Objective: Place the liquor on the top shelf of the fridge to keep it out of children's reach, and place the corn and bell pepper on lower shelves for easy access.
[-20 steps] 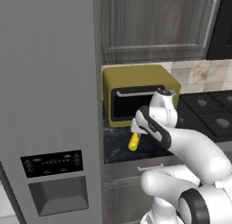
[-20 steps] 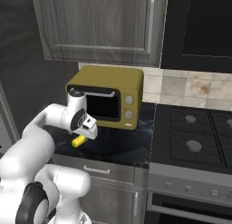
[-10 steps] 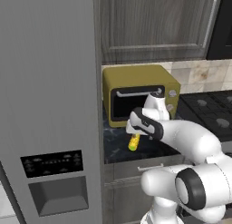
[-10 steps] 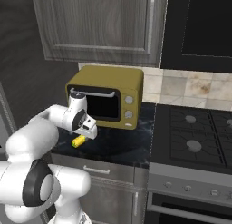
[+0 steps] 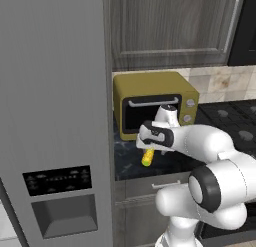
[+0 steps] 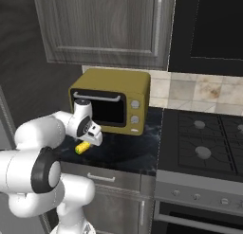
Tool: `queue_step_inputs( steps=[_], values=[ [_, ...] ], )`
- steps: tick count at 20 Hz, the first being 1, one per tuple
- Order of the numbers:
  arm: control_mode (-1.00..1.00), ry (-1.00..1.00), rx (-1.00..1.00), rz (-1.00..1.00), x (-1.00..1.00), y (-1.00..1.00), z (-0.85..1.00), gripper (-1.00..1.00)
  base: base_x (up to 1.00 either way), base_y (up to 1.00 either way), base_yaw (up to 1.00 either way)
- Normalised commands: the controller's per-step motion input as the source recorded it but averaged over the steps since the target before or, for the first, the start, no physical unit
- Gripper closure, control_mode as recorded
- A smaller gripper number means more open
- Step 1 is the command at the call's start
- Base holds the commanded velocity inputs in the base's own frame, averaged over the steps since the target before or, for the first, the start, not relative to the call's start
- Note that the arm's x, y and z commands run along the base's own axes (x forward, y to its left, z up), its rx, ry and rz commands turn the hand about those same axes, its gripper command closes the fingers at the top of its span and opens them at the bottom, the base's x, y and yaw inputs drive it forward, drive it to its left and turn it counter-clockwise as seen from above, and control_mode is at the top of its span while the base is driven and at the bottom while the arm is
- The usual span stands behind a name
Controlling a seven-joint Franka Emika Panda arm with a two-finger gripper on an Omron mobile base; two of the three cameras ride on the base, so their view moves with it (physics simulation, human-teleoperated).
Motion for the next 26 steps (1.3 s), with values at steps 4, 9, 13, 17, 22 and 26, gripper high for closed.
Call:
queue_step_inputs(
  steps=[4, 9, 13, 17, 22, 26],
  values=[
    [-1.00, 0.00, 0.00, 0.00, 0.21, 0.04, -0.21, -1.00, 0.00, 0.00, 0.00],
    [-1.00, 0.00, 0.00, 0.00, 0.19, 0.01, -0.20, -1.00, 0.00, 0.00, 0.00],
    [-1.00, 0.00, 0.00, 0.00, 0.18, 0.00, -0.20, -1.00, 0.00, 0.00, 0.00],
    [-1.00, 0.00, 0.00, 0.00, 0.16, 0.06, -0.23, -1.00, 0.00, 0.00, 0.00],
    [-1.00, 0.00, 0.00, 0.00, 0.05, 0.15, -0.26, -1.00, 0.00, 0.00, 0.00],
    [-1.00, 0.00, 0.00, 0.00, 0.00, 0.11, -0.32, 1.00, 0.00, 0.00, 0.00]
  ],
)
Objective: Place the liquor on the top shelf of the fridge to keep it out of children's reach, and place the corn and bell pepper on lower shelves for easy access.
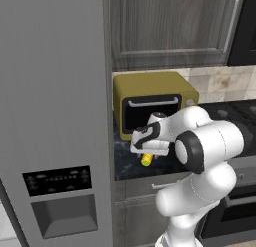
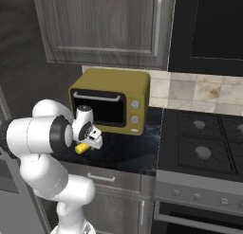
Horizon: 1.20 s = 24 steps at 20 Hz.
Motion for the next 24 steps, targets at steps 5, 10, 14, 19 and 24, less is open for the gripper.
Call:
queue_step_inputs(
  steps=[5, 10, 14, 19, 24],
  values=[
    [-1.00, 0.00, 0.00, 0.00, 0.00, 0.03, -0.34, 1.00, 0.00, 0.00, 0.00],
    [-1.00, 0.00, -0.01, 0.00, -0.11, 0.00, -0.04, 1.00, 0.00, 0.00, 0.00],
    [-1.00, 0.02, -0.04, 0.00, -0.29, -0.03, 0.45, 1.00, 0.00, 0.00, 0.00],
    [-1.00, 0.00, 0.00, -0.02, -0.42, -0.43, 0.85, 1.00, 0.00, 0.00, 0.00],
    [-1.00, -0.03, 0.01, -0.21, -0.76, -0.60, 0.78, 1.00, 0.00, 0.00, 0.00]
  ],
)
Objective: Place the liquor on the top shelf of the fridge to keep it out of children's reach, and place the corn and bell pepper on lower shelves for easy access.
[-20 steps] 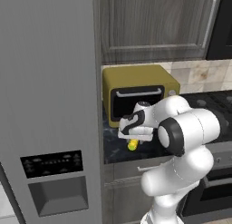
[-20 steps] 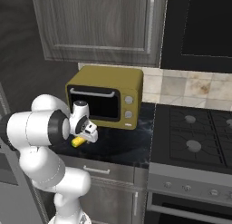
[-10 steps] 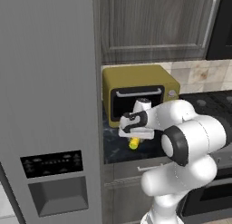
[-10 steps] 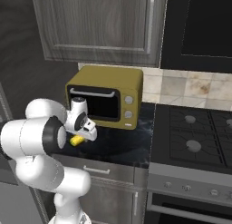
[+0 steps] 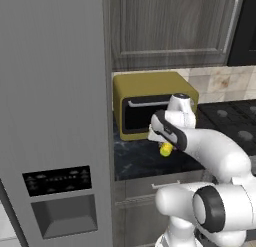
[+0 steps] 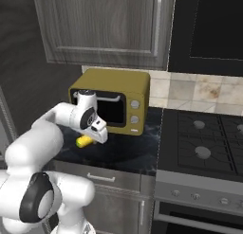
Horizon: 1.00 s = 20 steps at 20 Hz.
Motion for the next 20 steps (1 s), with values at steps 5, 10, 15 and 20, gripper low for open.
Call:
queue_step_inputs(
  steps=[5, 10, 15, 20],
  values=[
    [-1.00, -0.22, 0.11, -0.32, -1.00, -0.49, 0.77, 1.00, 0.00, 0.00, 0.00],
    [-1.00, -0.25, 0.11, -0.26, -0.96, -0.37, 0.94, 1.00, 0.00, 0.00, 0.00],
    [-1.00, -0.24, 0.00, -0.21, -0.83, -0.05, 0.72, 1.00, 0.00, 0.00, 0.00],
    [-1.00, -0.12, 0.00, -0.17, -0.60, -0.03, 0.85, 1.00, 0.00, 0.00, 0.00]
  ],
)
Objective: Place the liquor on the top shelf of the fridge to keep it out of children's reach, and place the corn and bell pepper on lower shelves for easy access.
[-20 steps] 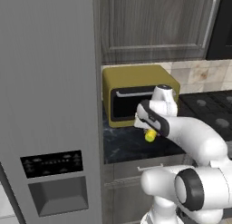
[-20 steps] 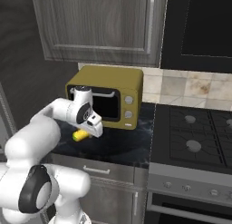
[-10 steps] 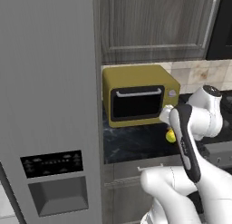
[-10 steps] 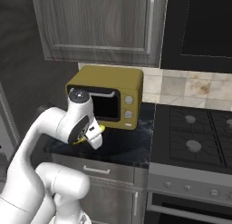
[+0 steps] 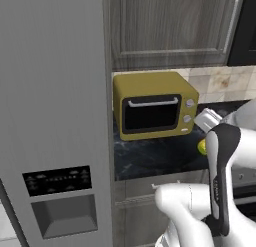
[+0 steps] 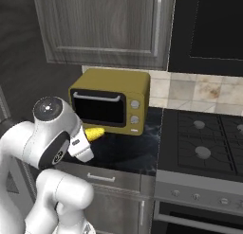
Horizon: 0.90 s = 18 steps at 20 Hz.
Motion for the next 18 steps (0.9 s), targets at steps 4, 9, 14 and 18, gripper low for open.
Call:
queue_step_inputs(
  steps=[4, 9, 14, 18],
  values=[
    [-1.00, -0.01, -0.01, -0.11, -0.30, 0.00, 0.66, 1.00, 0.00, 0.00, 0.00],
    [-1.00, 0.00, -0.03, -0.01, -0.16, 0.00, 0.34, 1.00, 0.00, 0.00, 0.00],
    [1.00, -0.01, -0.04, 0.00, -0.26, 0.01, 0.09, 1.00, -0.13, 0.00, 0.00],
    [1.00, 0.00, 0.00, 0.00, 0.00, 0.00, 0.00, 1.00, -0.83, 0.18, 0.00]
  ],
)
